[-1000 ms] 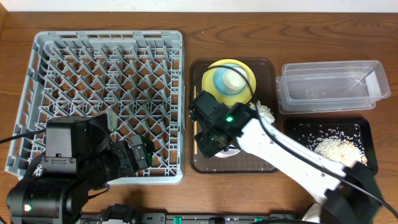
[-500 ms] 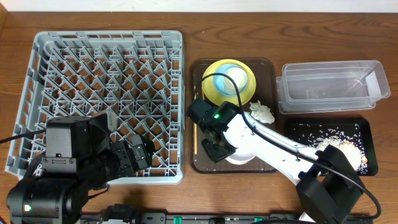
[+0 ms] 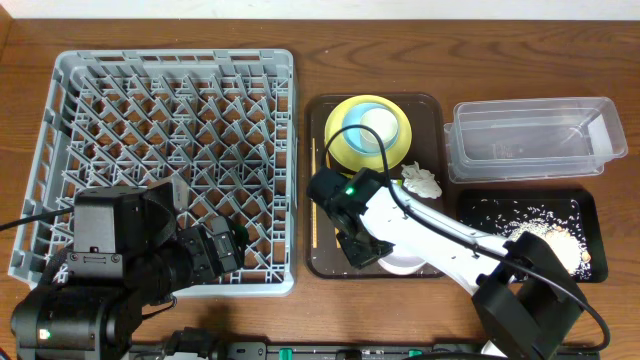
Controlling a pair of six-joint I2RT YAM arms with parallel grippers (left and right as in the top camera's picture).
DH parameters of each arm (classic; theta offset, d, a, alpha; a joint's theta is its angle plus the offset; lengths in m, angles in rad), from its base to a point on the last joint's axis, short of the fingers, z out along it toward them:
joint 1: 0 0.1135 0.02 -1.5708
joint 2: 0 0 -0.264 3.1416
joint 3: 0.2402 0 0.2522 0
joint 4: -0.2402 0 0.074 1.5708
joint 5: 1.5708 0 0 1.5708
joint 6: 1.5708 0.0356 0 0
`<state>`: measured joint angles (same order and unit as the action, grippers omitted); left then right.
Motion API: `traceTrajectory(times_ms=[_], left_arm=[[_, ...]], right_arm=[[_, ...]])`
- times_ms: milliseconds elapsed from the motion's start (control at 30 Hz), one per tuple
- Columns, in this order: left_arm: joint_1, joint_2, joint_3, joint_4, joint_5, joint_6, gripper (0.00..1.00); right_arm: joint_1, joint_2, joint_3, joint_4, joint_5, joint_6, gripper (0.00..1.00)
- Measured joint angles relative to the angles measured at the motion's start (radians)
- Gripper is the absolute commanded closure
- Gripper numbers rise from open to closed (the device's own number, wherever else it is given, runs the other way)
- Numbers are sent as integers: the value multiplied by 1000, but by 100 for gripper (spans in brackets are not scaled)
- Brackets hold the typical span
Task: Sort waste into correct bins and load items into the dishwasher rack
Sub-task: 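Return the emptied pink bowl to the brown tray with the right gripper, then grasp the yellow-green pandan snack wrapper with the right gripper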
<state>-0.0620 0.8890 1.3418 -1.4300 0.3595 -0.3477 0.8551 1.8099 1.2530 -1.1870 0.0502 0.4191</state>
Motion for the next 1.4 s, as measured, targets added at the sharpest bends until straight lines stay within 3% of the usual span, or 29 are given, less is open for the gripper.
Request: traceTrajectory(times_ms=[200,400,433,533,600,700,867,1167,1400], left_arm=[[0,0,0,0,0,0,2],[0,0,0,0,0,0,2],[0,0,0,0,0,0,2],[0,0,0,0,0,0,2],[0,0,0,0,0,0,2],[0,0,0,0,0,0,2],[0,0,0,0,0,0,2],[0,0,0,0,0,0,2],[0,0,0,0,0,0,2]], right_arm=[[0,0,-7,43,10,3,79],[-31,1,9,38,10,-14,75],[-45,1,25,26,10,-18,71],[-93,1,85,15,11,-39,29],[-123,1,118,19,11,-68,22],[-161,1,135,32,11,-118,25],[-189,1,122,97,11,-190,42],[-194,1,-47,402,19,-307,43],[-198,2,-113,519,73,-333,51]])
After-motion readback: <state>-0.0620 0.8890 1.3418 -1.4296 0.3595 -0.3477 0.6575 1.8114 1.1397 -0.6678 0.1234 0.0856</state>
